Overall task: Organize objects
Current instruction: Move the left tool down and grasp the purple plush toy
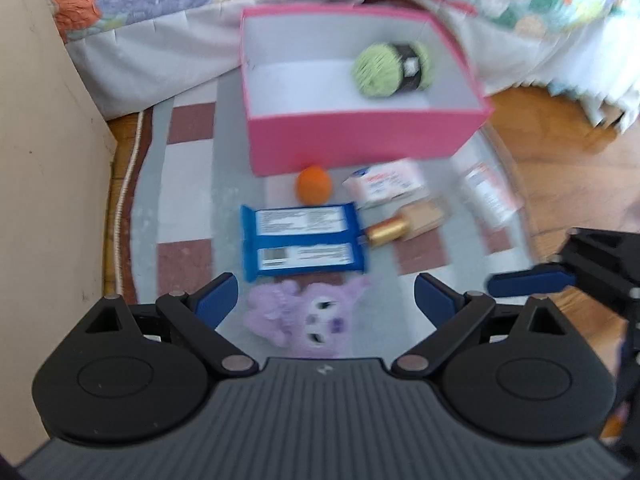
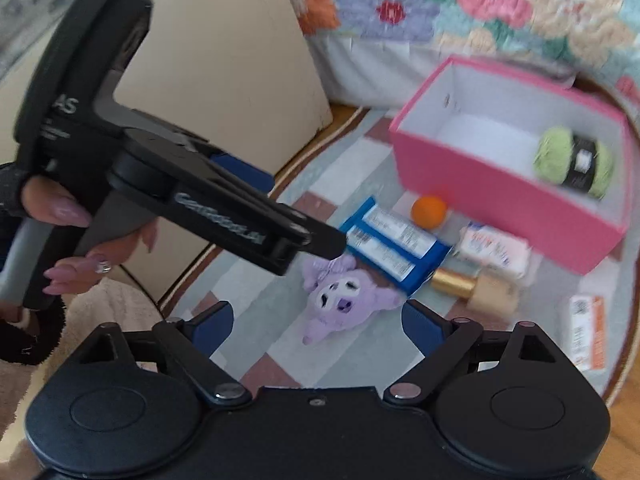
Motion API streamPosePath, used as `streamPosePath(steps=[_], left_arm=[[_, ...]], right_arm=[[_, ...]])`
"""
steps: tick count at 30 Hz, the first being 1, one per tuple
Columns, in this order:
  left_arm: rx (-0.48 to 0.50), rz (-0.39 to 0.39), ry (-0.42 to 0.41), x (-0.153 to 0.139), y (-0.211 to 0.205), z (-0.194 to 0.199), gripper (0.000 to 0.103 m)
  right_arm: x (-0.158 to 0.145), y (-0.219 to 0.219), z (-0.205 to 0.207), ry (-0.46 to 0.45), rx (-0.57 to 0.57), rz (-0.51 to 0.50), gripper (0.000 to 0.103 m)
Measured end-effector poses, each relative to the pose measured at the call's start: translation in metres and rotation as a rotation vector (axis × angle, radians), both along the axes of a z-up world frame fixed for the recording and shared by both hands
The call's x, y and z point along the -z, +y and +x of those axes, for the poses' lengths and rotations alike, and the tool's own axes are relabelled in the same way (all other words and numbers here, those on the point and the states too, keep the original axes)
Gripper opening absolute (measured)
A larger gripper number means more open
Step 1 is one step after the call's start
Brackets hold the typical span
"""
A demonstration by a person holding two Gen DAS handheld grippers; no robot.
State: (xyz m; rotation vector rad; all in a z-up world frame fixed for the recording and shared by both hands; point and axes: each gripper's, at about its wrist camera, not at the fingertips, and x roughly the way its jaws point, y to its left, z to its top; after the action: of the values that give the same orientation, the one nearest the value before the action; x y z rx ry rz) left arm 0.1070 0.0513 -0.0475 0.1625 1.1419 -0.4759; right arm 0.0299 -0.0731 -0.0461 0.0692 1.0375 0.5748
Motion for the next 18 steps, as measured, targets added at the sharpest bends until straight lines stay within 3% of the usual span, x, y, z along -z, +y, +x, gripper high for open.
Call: streamPosePath(steps=[2,8,12,14,18], left_arm=[[0.016,0.076,-0.027,0.019,-0.004,0.006,0.096],[0.015,0.107,0.077,0.073,0.001,0.023,0.096],[-0.040,0.047,0.123,0.095,0.013,0.026,0.096],[-0.091,-0.020,0.153,0.106,0.021,0.029,0.096],[-0.180,-0.110,0.214,0.120,0.035,0.029,0.092]], right_arm=[[0.018,0.005,0.005,0.029,-0.001,0.025,0.094],[0.062,0.024,0.023,0.104,-0.011,0.030,0.093],[0.083,0.026,0.029,0.133,0.019,0.051,0.092],[0.091,0.030,0.031,0.126,0.023,0.058,0.091],[0.102,0.043,0.036,0.090,0.029,-0.010,0.084]])
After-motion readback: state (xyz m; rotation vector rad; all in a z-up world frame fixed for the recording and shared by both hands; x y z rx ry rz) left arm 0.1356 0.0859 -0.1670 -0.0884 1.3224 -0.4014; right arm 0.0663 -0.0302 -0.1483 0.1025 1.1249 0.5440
